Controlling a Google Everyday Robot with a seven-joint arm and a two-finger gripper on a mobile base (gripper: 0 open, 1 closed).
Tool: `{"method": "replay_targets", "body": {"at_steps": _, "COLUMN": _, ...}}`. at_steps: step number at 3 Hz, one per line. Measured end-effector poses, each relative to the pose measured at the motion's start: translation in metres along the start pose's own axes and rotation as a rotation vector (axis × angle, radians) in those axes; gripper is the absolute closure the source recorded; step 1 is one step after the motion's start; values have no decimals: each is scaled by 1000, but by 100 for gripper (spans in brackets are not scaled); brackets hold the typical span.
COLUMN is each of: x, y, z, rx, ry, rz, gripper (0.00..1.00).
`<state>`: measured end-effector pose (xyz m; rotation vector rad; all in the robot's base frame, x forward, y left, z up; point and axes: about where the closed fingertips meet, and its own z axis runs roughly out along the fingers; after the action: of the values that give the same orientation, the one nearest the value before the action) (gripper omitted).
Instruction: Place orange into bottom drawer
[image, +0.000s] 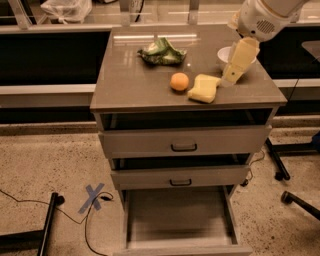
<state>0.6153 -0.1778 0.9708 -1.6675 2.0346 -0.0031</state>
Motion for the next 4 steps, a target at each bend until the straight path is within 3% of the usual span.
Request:
{"method": "replay_targets", "body": {"at_steps": 1, "x": -9, "y": -40, "z": 45, "rx": 8, "ry": -103, "rz": 100, "gripper": 0}}
{"method": "replay_targets", "body": {"at_steps": 2, "x": -14, "y": -59, "z": 98, "rx": -10, "ry": -142, "rz": 198, "gripper": 0}}
{"method": "replay_targets", "body": {"at_steps": 3, "x": -23, "y": -60, "z": 145, "rx": -85, "ry": -196, "rz": 279, "gripper": 0}}
{"method": "replay_targets", "body": {"at_steps": 4, "x": -36, "y": -54, "z": 166, "rx": -143, "ry": -233, "rz": 283, "gripper": 0}}
